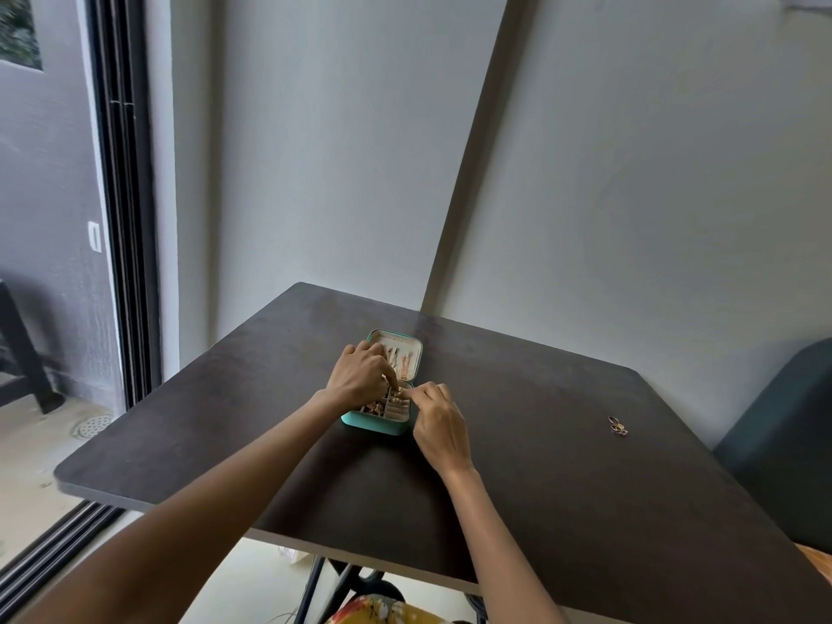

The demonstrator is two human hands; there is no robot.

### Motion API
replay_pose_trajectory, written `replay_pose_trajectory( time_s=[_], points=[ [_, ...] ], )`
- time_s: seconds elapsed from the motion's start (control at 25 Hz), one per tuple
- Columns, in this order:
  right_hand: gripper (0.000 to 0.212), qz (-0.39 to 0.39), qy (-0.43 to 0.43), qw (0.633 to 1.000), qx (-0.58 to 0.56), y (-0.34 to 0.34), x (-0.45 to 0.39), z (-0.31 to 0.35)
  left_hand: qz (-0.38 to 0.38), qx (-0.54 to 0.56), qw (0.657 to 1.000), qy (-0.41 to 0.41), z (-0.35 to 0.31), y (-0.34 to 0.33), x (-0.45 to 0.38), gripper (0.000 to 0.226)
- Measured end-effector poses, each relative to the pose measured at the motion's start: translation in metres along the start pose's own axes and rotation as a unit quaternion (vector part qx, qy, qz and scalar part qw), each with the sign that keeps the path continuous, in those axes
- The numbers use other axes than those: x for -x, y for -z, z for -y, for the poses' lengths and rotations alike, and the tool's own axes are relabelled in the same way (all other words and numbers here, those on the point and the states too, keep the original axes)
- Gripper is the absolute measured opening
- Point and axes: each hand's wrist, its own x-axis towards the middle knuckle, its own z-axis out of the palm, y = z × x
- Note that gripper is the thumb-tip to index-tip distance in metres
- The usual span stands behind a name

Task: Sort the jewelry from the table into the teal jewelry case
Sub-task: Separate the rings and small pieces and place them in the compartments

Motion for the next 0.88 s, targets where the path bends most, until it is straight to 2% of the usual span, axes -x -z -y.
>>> replay_pose_trajectory(
  time_s=[0.12, 0.32, 0.52, 0.68, 0.88],
  points=[
    [0.041, -0.012, -0.022, 1.000, 0.006, 0.0002, -0.0013, -0.0005, -0.003, -0.001, 1.000, 0.000, 0.0001, -0.0005, 0.0004, 0.039],
    [0.032, 0.001, -0.008, 1.000, 0.015, -0.0009, -0.0002, -0.0008, 0.002, -0.001, 1.000, -0.001, -0.0007, 0.0000, 0.0013, 0.038],
    [0.034, -0.034, 0.012, 0.999, 0.003, 0.0034, 0.0011, 0.0020, -0.010, 0.015, 1.000, 0.014, -0.0024, -0.0006, 0.0021, 0.041],
    [0.023, -0.044, 0.020, 0.999, 0.007, 0.0004, 0.0030, -0.0012, -0.014, 0.014, 1.000, 0.017, -0.0025, -0.0026, 0.0027, 0.039],
    [0.023, -0.052, 0.015, 0.998, 0.020, -0.0020, 0.0018, -0.0039, -0.017, 0.009, 1.000, 0.019, -0.0024, -0.0027, 0.0003, 0.038]
  ],
)
